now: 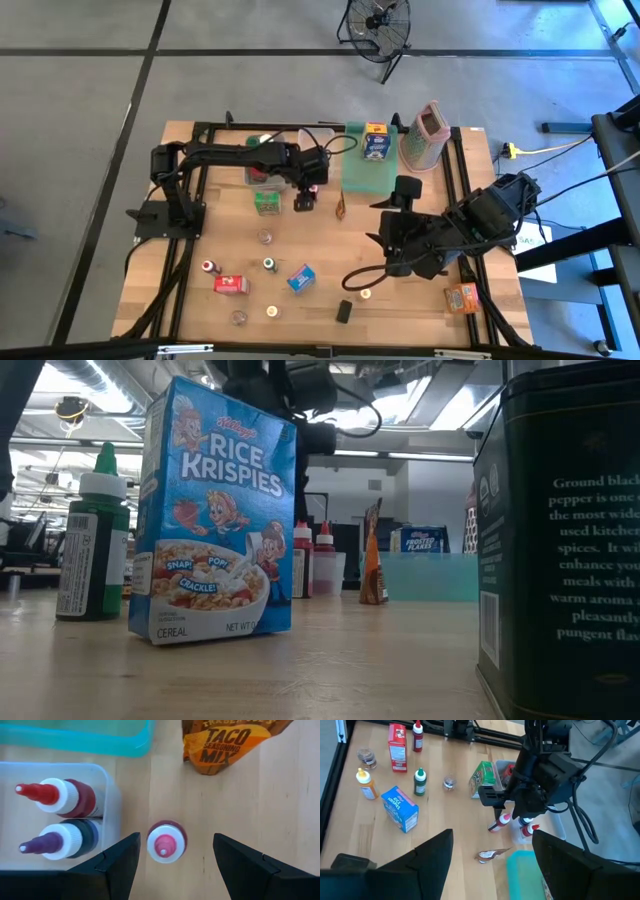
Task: Pick & Place Kitchen Items
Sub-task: Put the pink food coloring bottle into the transparent bin
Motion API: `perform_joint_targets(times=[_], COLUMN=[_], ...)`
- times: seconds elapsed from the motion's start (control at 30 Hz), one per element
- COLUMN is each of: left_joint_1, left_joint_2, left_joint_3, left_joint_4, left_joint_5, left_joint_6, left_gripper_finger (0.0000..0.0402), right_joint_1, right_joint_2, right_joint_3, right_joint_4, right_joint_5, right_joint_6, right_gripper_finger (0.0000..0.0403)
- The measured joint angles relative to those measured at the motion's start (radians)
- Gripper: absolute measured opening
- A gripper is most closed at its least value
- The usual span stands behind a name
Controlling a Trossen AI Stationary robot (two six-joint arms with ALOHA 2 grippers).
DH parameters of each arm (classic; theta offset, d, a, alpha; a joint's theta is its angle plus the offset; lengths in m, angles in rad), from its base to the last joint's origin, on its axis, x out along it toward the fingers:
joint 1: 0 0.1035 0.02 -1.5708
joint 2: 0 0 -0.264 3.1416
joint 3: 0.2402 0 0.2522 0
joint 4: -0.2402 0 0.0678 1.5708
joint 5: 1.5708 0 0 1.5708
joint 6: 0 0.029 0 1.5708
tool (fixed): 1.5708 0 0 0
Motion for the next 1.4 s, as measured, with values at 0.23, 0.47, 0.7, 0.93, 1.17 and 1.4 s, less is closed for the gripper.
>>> perform_joint_targets(times=[0.23, 0.47, 0.7, 0.93, 1.17, 1.4], left_joint_1=[0.002, 0.002, 0.002, 0.005, 0.006, 0.006], left_joint_2=[0.0, 0.0, 0.0, 0.0, 0.0, 0.041], left_joint_3=[0.0, 0.0, 0.0, 0.0, 0.0, 0.0], left_joint_4=[0.0, 0.001, 0.004, 0.007, 0.008, 0.014], left_joint_5=[0.005, 0.031, 0.026, 0.003, 0.001, 0.006], left_joint_6=[0.018, 0.018, 0.028, 0.044, 0.045, 0.044], left_gripper_finger=[0.0246, 0.0246, 0.0246, 0.0246, 0.0246, 0.0246], right_joint_1=[0.0, 0.0, 0.014, 0.02, 0.02, 0.02], right_joint_2=[-0.002, -0.003, -0.003, -0.003, -0.003, -0.003], right_joint_3=[0.0, 0.0, 0.0, 0.0, 0.0, 0.0], right_joint_4=[0.0, 0.0, 0.0, 0.0, 0.0, 0.0], right_joint_5=[0.0, 0.0, 0.001, 0.0, 0.0, 0.0], right_joint_6=[-0.007, -0.006, 0.005, 0.012, 0.02, 0.02], right_gripper_finger=[0.0275, 0.0275, 0.0275, 0.0275, 0.0275, 0.0275])
